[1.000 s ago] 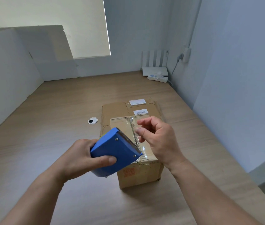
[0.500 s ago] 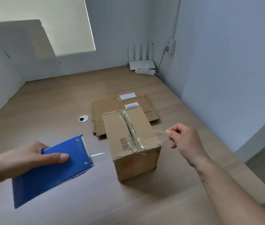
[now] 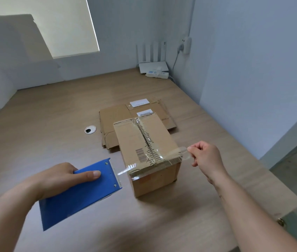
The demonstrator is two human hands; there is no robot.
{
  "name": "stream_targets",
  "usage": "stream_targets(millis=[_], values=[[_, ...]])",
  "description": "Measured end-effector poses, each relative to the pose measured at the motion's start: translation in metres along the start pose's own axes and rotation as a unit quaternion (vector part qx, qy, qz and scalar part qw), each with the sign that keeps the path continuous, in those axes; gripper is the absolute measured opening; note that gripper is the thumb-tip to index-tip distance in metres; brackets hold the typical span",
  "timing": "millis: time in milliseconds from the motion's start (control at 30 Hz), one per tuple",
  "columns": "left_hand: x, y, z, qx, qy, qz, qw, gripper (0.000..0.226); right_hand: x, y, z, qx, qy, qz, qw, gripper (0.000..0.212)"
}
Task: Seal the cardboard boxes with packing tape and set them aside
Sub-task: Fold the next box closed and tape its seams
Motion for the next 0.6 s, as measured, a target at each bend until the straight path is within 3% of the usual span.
stream_targets(millis=[200,367,433,500,600], values=[[0.009,0.004,-0.018,-0.012,0.034,-0.005,0.999,0.074,0.018,0.010,-0.008,0.035,-0.029,0.004,0.999,0.020],[0.027,0.000,-0.037,-0.051,0.032,0.017,0.998,0.074,0.040,0.023,-0.008,0.088,-0.110,-0.062,0.988,0.013],[0.027,0.000,-0.041,-0.058,0.036,0.019,0.997,0.069,0.040,0.037,-0.007,0.117,-0.120,0.010,0.986,0.007],[0.027,0.000,-0.041,-0.059,0.038,0.012,0.997,0.069,0.026,0.050,-0.005,0.125,-0.056,0.124,0.983,0.016],[0.026,0.002,-0.040,-0.058,0.044,0.006,0.997,0.069,0.008,0.020,0.006,0.033,0.060,0.134,0.989,0.021]])
Point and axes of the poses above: each hand's wrist, its own z-axis away from the middle knuckle, its own x-axis out of the palm, y = z × x, the point moved 8 cm from there along -z, towards the middle knuckle, and after that the axes turned 13 degrees about z, right-handed, at the moved point
